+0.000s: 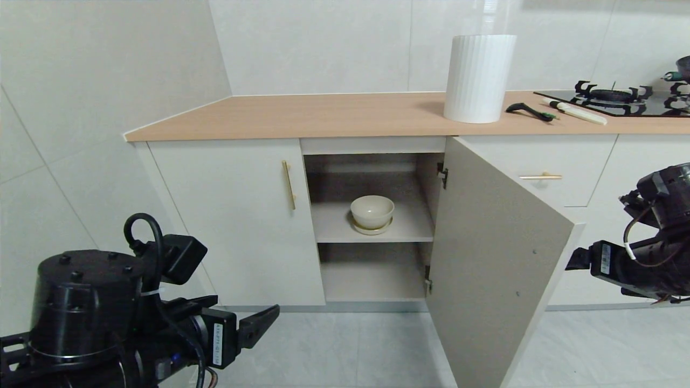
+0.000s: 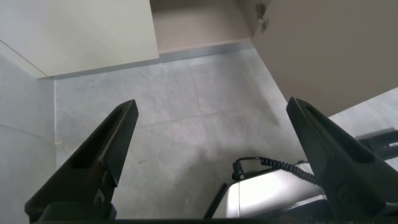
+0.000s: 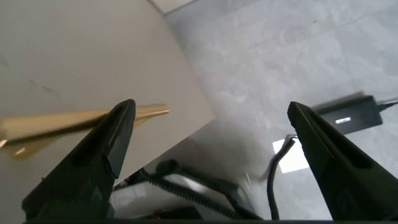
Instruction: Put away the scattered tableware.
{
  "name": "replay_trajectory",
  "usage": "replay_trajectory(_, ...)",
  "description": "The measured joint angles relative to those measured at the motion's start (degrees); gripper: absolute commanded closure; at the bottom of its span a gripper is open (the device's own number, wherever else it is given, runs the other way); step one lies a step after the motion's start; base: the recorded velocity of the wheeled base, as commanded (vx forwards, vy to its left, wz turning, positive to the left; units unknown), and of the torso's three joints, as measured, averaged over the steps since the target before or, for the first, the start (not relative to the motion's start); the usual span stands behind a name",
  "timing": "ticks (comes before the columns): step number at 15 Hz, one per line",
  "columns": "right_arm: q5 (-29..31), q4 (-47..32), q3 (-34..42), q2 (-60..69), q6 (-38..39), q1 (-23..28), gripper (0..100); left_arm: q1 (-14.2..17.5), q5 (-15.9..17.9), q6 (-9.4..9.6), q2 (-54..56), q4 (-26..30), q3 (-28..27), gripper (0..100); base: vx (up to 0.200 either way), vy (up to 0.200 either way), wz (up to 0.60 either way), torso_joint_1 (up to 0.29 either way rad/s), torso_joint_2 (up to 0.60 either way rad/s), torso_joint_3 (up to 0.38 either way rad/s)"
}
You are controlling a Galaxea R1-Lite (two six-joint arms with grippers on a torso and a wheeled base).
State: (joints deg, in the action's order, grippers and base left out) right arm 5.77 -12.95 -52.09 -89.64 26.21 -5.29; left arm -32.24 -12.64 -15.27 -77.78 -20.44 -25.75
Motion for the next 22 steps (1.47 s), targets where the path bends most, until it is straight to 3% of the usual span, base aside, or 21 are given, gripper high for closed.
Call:
replay_trajectory(5,-0.1,0.6,-0.1,-0.4,1.1,-5.4,0,0.5,0.1,0.04,0.2,0.0,-0.4,0,0.0,0.0,0.0,0.0,0.0,0.0)
replay_trajectory(9,-1.5,11.1,-0.7,-3.0,-1.0,-11.9,0,1.7,0.2,0.33,0.9,0.6,-0.7,0,0.0,0.0,0.0,0.0,0.0,0.0)
replay_trajectory(12,-1.6,14.6,-2.5,-7.7,-3.9,-16.6,0,2.7,0.0,0.11,1.1,0.1,-1.5,0,0.0,0.0,0.0,0.0,0.0,0.0)
replay_trajectory(16,-1.6,15.4,-9.2,-15.8,-5.4,-21.4,0,3.0,0.3,0.01,1.6,-2.3,-1.7,0,0.0,0.0,0.0,0.0,0.0,0.0)
replay_trajectory(22,-1.7,17.3,-19.8,-26.2,-5.6,-22.9,0,3.1,0.6,0.0,0.9,-2.1,-1.6,0,0.0,0.0,0.0,0.0,0.0,0.0)
